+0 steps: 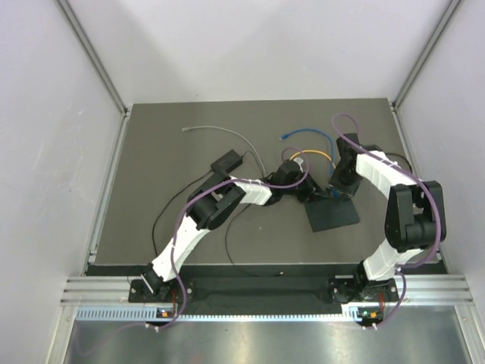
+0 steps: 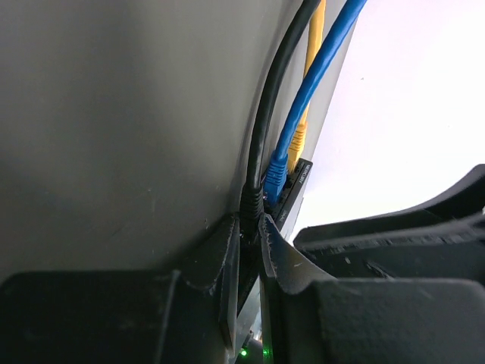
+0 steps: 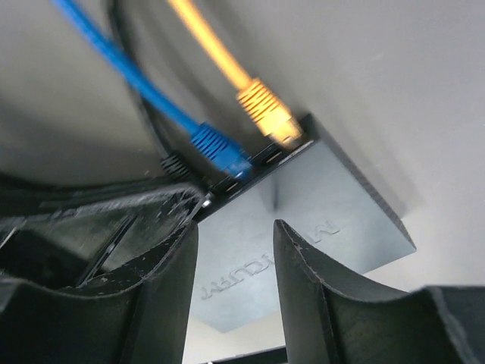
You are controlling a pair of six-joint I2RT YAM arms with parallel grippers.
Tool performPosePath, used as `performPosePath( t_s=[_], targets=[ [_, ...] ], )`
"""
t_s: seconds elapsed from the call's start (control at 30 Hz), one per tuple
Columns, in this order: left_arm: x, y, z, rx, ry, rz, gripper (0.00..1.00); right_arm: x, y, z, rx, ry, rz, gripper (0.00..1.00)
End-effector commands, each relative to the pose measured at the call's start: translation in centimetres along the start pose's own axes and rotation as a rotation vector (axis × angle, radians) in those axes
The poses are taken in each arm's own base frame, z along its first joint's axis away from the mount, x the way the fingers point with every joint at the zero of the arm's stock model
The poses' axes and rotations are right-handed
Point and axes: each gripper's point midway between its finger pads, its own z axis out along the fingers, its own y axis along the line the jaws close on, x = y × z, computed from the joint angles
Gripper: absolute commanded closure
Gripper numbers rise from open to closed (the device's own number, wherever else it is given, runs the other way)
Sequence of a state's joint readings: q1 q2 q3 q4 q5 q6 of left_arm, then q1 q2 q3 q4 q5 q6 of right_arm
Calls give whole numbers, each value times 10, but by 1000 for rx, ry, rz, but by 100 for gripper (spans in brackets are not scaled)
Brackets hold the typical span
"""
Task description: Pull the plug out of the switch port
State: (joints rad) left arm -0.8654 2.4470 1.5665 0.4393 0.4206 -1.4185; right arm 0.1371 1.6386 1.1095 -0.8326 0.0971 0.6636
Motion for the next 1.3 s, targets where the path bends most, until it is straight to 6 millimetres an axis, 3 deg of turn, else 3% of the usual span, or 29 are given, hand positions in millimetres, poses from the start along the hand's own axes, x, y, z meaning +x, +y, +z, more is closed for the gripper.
performPosePath(
  t_s=[0.0, 0.2, 0.33, 0.47, 0.77, 1.0, 1.13, 1.17, 1.27],
  targets=[
    [-12, 12, -8, -77, -56, -4, 100, -9, -2, 0, 56, -29, 62, 55],
    [-26, 10, -11, -72, -95, -89, 100, -11, -7, 6, 88, -43, 58, 55],
    [-25, 20, -15, -96, -98, -122, 100, -16, -5, 11, 101, -32, 32, 55],
    [-26, 18, -19, -105, -105, -114, 100, -16, -6, 16, 104, -22, -7, 55],
    [-49, 16, -20, -95, -153, -198, 100, 20, -25, 33, 129, 37, -119, 58],
    [-61, 17, -31, -62, -251, -160, 100, 26, -29, 39, 132, 60, -172, 58],
    [-72, 0, -35, 83, -288, -140, 100, 29, -26, 42, 115, 79, -180, 58],
    [-76, -16, -37, 171, -301, -111, 100, 29, -24, 44, 106, 80, -184, 58],
    [-73, -29, -36, 213, -281, 31, 100, 29, -23, 44, 101, 83, -194, 58]
  ],
)
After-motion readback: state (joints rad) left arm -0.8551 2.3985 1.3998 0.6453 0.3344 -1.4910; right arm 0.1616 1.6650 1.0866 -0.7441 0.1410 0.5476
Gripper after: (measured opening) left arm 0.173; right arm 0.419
